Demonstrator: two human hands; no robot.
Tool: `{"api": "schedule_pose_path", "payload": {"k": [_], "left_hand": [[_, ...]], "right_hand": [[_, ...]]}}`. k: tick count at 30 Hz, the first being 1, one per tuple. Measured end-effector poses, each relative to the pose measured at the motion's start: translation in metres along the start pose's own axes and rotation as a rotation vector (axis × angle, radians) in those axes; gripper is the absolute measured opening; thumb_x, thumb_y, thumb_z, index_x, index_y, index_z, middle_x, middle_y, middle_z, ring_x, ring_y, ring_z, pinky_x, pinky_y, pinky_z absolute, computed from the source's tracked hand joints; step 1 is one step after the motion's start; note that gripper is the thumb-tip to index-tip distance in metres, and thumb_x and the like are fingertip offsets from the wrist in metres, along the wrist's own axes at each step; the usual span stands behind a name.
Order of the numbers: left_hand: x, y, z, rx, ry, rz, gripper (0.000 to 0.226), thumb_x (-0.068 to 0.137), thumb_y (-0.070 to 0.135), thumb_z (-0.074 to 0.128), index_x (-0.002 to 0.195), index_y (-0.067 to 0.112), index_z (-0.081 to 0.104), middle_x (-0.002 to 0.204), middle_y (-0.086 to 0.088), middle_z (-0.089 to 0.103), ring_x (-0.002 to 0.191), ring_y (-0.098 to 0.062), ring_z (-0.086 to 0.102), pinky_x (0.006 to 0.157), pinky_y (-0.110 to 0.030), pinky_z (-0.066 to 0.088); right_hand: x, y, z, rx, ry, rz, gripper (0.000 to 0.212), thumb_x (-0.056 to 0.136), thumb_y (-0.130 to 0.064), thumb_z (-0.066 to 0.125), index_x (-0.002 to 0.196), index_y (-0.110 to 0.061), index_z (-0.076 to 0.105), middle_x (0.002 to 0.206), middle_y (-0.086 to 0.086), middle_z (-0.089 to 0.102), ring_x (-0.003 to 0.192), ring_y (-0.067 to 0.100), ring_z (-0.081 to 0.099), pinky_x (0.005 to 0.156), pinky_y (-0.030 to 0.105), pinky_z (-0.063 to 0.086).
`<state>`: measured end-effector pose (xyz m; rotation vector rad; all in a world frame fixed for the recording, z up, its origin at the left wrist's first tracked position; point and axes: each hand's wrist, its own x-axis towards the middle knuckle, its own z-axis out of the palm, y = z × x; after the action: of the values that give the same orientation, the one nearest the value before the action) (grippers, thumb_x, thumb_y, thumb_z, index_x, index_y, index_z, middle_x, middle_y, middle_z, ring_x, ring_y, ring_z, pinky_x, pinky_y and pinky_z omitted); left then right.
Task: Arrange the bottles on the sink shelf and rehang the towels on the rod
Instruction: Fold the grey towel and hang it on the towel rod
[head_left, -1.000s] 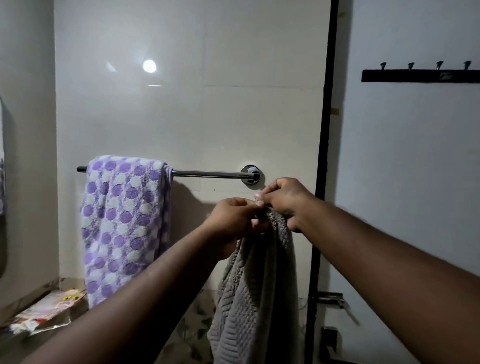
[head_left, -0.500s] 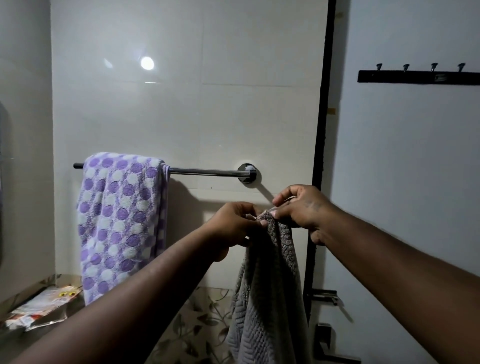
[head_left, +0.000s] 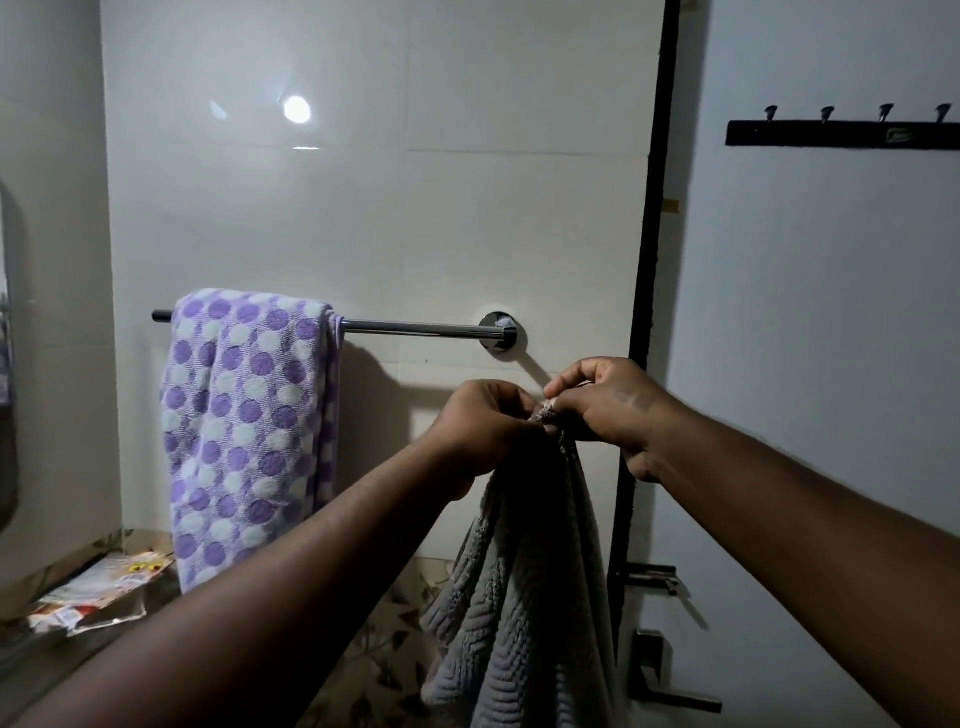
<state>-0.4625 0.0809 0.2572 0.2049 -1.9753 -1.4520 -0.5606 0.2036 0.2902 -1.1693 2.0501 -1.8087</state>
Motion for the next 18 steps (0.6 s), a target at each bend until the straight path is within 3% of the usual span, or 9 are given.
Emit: {"api": "schedule_pose_path", "payload": {"k": [3, 6, 10, 18], "left_hand": [[-0.001, 0.001, -0.001, -0.001, 0.049, 0.029, 0.022, 0.08, -0.005, 0.082, 0.077, 0.009, 0.065, 0.068, -0.009, 0.066, 0.06, -0.017, 0.061, 0.056, -0.023, 0.051], [-0.003, 0.006, -0.003, -0.04, 0.074, 0.067, 0.023, 0.083, -0.005, 0.08, 0.084, 0.006, 0.059, 0.069, -0.015, 0.066, 0.054, -0.016, 0.062, 0.051, -0.023, 0.05], [-0.004, 0.008, -0.003, -0.054, 0.098, 0.076, 0.029, 0.082, -0.004, 0.081, 0.087, 0.008, 0.055, 0.068, -0.013, 0.064, 0.052, -0.015, 0.062, 0.047, -0.022, 0.05], [-0.018, -0.005, -0.003, -0.121, 0.052, 0.081, 0.026, 0.09, 0.012, 0.079, 0.083, 0.012, 0.053, 0.065, -0.003, 0.058, 0.049, -0.004, 0.055, 0.044, -0.017, 0.044]], "right_hand": [[-0.002, 0.0, -0.004, 0.02, -0.136, -0.012, 0.027, 0.077, 0.004, 0.08, 0.1, -0.007, 0.071, 0.097, 0.018, 0.078, 0.083, 0.023, 0.074, 0.088, 0.038, 0.059], [-0.003, 0.002, -0.01, 0.015, -0.204, -0.063, 0.046, 0.066, 0.014, 0.083, 0.104, -0.007, 0.069, 0.095, 0.016, 0.074, 0.087, 0.023, 0.073, 0.082, 0.034, 0.058], [-0.002, -0.001, -0.018, 0.006, -0.23, -0.126, 0.047, 0.066, 0.017, 0.082, 0.104, -0.007, 0.067, 0.099, 0.02, 0.076, 0.087, 0.023, 0.074, 0.078, 0.032, 0.058], [-0.005, -0.014, -0.031, 0.068, -0.46, -0.116, 0.049, 0.067, 0.007, 0.077, 0.113, -0.003, 0.066, 0.1, 0.018, 0.076, 0.092, 0.023, 0.075, 0.076, 0.027, 0.062]]}}
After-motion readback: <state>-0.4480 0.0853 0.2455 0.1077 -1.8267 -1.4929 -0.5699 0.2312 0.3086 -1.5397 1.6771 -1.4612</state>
